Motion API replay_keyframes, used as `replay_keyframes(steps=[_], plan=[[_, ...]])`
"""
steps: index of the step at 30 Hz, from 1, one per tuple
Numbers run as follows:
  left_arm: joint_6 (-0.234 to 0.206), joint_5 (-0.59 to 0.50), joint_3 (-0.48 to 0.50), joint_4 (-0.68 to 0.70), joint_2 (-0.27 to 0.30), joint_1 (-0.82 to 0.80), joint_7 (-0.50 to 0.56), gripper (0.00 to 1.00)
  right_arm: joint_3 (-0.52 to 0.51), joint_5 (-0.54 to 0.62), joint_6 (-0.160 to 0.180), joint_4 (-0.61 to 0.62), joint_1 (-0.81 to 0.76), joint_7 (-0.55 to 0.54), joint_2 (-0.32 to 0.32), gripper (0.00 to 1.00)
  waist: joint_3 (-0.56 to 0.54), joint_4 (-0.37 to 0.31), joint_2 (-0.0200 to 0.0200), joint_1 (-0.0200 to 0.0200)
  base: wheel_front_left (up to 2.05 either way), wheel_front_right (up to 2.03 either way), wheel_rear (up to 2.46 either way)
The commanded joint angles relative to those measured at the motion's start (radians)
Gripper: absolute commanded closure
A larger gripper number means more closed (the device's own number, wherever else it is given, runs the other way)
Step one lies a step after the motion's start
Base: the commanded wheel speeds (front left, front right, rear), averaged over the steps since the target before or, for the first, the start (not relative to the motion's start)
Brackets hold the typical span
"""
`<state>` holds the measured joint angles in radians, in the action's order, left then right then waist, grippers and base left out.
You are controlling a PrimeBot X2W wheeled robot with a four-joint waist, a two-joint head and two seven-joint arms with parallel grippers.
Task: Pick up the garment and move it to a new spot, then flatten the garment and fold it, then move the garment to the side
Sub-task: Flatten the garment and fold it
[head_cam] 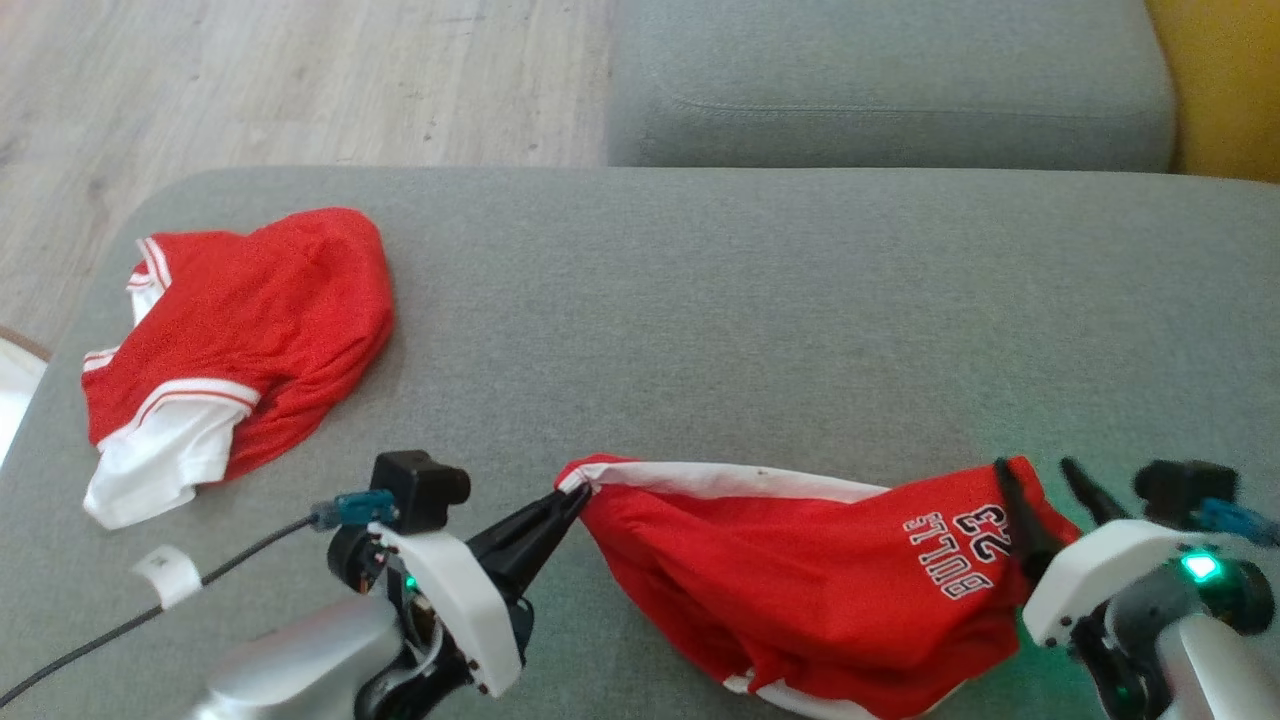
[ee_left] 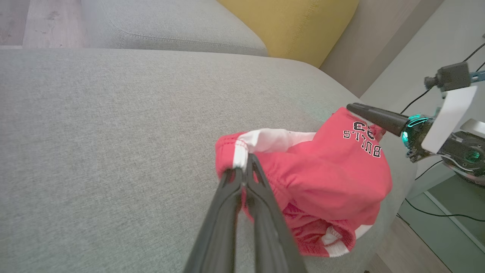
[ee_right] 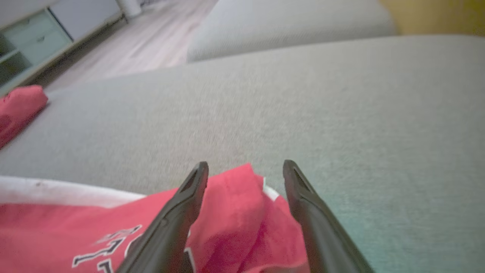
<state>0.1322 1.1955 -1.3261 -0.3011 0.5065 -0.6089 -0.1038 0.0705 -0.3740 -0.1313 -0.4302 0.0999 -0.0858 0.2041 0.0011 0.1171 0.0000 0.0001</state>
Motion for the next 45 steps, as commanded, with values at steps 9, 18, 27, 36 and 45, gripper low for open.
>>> replay_keyframes(steps=[9,18,27,36,45], plan=[[-0.002,-0.016,0.046,0.011,-0.022,-0.079,-0.042,1.0,0.191,-0.169,0.001,0.019,0.083,-0.062,0.138,1.0,0.025,0.009,0.0,-0.0001,0.0,0.0,0.0],[-0.002,-0.083,0.136,-0.02,-0.086,-0.261,-0.155,1.0,0.107,-0.099,0.001,0.035,0.254,0.128,0.244,1.0,0.067,-0.08,0.0,-0.0001,0.0,0.0,0.0],[-0.002,-0.216,0.353,0.127,-0.102,-0.223,-0.158,1.0,0.033,-0.047,0.001,0.23,0.232,0.138,0.249,1.0,0.113,-0.187,0.0,-0.0001,0.0,0.0,0.0],[-0.002,-0.21,0.305,0.1,-0.053,0.066,-0.158,1.0,0.099,-0.055,0.001,0.33,-0.205,0.014,0.098,0.0,0.169,-0.205,0.0,-0.0001,0.0,0.0,0.0],[-0.002,-0.317,0.376,0.023,-0.102,0.164,-0.158,1.0,0.021,-0.242,0.001,0.422,-0.324,-0.035,0.053,0.0,0.165,-0.171,0.0,-0.0001,0.0,0.0,0.0]])
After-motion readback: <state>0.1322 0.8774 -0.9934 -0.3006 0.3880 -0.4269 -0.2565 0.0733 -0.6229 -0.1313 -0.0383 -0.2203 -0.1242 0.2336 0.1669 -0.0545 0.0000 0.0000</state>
